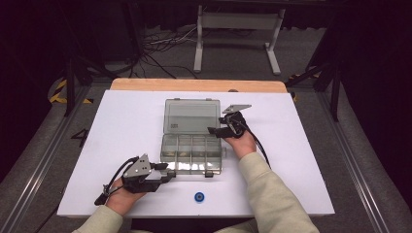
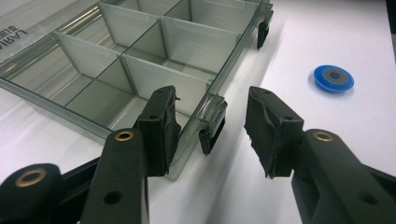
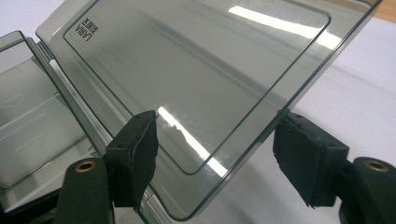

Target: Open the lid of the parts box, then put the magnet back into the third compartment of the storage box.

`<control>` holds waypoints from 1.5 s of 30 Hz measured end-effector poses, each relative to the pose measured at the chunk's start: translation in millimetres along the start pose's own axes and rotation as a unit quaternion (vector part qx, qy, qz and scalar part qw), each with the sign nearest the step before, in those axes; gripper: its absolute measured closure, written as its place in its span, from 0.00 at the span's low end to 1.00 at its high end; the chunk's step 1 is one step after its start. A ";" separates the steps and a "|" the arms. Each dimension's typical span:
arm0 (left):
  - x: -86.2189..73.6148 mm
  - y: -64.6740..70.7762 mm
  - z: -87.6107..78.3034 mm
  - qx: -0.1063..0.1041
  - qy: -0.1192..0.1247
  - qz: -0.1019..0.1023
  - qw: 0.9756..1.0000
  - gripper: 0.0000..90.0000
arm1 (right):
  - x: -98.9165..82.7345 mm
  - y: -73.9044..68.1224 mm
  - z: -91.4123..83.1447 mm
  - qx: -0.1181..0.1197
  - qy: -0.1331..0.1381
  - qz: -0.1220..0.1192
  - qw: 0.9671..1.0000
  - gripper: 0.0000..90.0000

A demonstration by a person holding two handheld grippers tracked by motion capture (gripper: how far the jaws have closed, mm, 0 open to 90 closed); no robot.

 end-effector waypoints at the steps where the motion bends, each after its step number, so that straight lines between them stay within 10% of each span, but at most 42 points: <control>1: 0.0 0.0 0.0 0.000 0.000 0.000 1.000 0.60 | -0.2 0.3 0.0 0.000 0.000 0.002 1.000 0.35; 12: 2.3 -0.3 -1.4 0.001 -0.002 0.002 1.000 0.57 | 1.0 0.9 -16.6 -0.021 -0.007 -0.018 1.000 0.32; 27: 14.1 -17.8 -25.2 0.031 0.044 -0.027 0.998 0.39 | 9.9 -39.3 -91.8 0.006 0.081 -0.034 0.996 0.25; 45: 13.4 -32.6 -42.8 0.063 0.058 -0.034 0.996 0.34 | 6.9 -83.9 -120.4 0.042 0.079 -0.076 0.993 0.21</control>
Point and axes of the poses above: each handheld gripper's, and its own axes: z roughly forward along the jaws, x roughly out of its top, y roughly to its right, the point moved 8 cm from there along z, roughly forward along the jaws, and after that the axes turned 5 degrees about y, right-handed, at the moved point
